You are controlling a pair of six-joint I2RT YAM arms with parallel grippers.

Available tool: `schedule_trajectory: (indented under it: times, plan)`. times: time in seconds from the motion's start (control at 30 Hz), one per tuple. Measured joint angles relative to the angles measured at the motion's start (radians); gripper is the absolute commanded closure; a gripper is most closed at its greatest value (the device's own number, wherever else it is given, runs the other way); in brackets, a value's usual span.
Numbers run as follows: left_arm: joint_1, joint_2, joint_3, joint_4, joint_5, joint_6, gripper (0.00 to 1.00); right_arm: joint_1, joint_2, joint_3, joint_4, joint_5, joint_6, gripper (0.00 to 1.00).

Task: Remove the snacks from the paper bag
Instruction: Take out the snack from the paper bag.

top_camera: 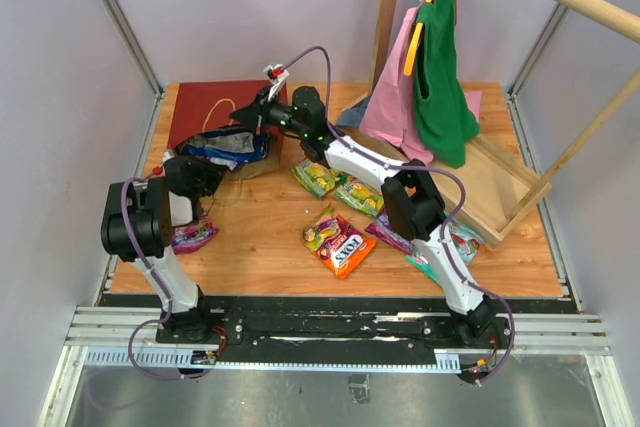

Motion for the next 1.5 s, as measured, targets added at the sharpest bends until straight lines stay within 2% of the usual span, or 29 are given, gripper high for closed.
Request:
schedule_trajectory:
  times: [0.3, 0.47, 0.57, 0.6, 0.63, 0.67, 0.73, 1.0, 1.1, 1.3, 1.5]
  plan:
    - [0.000, 0.070, 0.048, 0.036, 0.011, -0.025, 0.66, 0.000, 0.015, 0.003, -0.005, 0.000, 0.000, 0.99]
    - [0.000, 0.108, 0.077, 0.063, 0.014, -0.045, 0.51, 0.000, 0.029, 0.030, -0.013, 0.000, 0.000, 0.99]
    - [0.000, 0.122, 0.095, 0.077, 0.015, -0.052, 0.49, 0.000, 0.029, 0.031, -0.015, 0.000, 0.001, 0.99]
    - [0.000, 0.129, 0.103, 0.082, 0.015, -0.056, 0.53, 0.000, 0.029, 0.031, -0.017, 0.000, 0.001, 0.99]
    - [0.000, 0.134, 0.108, 0.087, 0.014, -0.057, 0.63, 0.000, 0.029, 0.031, -0.019, 0.000, 0.001, 0.99]
    - [0.000, 0.141, 0.112, 0.092, 0.014, -0.059, 0.77, 0.000, 0.030, 0.031, -0.019, 0.000, 0.001, 0.99]
    - [0.000, 0.151, 0.115, 0.096, 0.013, -0.061, 0.98, 0.000, 0.030, 0.031, -0.021, 0.000, 0.001, 0.99]
    - [0.000, 0.153, 0.124, 0.094, 0.014, -0.071, 0.99, 0.000, 0.030, 0.031, -0.027, 0.000, 0.000, 0.99]
    - [0.000, 0.108, 0.097, 0.093, 0.014, -0.070, 0.99, 0.000, 0.030, 0.031, -0.027, 0.000, 0.000, 0.99]
    - [0.000, -0.103, -0.019, 0.037, 0.022, -0.050, 1.00, -0.003, 0.030, 0.031, -0.026, 0.004, 0.000, 0.99]
    - [0.003, -0.419, -0.024, -0.189, 0.000, 0.040, 0.99, -0.005, 0.030, 0.031, -0.025, 0.020, 0.001, 0.99]
